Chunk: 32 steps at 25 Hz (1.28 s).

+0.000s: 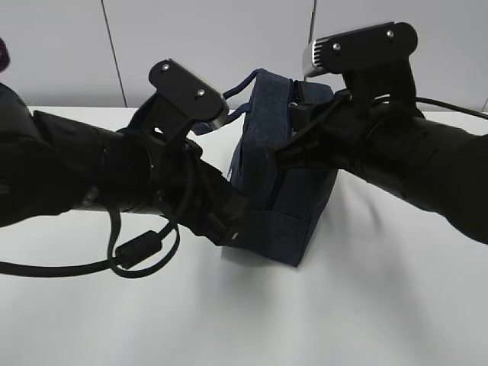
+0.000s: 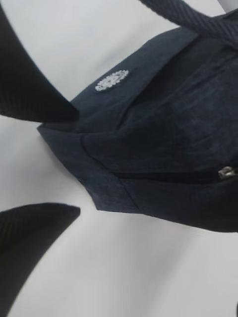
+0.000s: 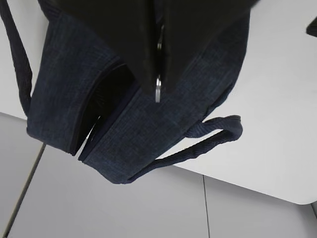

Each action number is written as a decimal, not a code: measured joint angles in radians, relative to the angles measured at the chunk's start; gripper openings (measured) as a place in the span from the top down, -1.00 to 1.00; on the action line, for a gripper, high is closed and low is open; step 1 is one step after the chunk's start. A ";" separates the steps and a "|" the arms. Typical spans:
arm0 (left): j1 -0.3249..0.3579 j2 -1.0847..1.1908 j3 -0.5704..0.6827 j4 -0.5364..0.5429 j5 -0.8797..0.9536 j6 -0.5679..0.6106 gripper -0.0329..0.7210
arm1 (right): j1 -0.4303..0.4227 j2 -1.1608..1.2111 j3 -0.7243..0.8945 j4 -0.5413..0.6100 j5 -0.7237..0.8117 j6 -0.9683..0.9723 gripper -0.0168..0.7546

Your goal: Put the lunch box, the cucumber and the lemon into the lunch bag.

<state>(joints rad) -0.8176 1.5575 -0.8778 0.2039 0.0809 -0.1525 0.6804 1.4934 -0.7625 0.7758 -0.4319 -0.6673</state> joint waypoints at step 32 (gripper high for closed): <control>0.055 0.251 0.000 -0.083 -0.443 0.000 0.82 | 0.000 0.000 0.000 0.042 -0.030 0.000 0.96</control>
<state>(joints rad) -0.7628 1.8084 -0.8778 0.1205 -0.3622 -0.1525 0.6804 1.4934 -0.7625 0.8178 -0.4622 -0.6673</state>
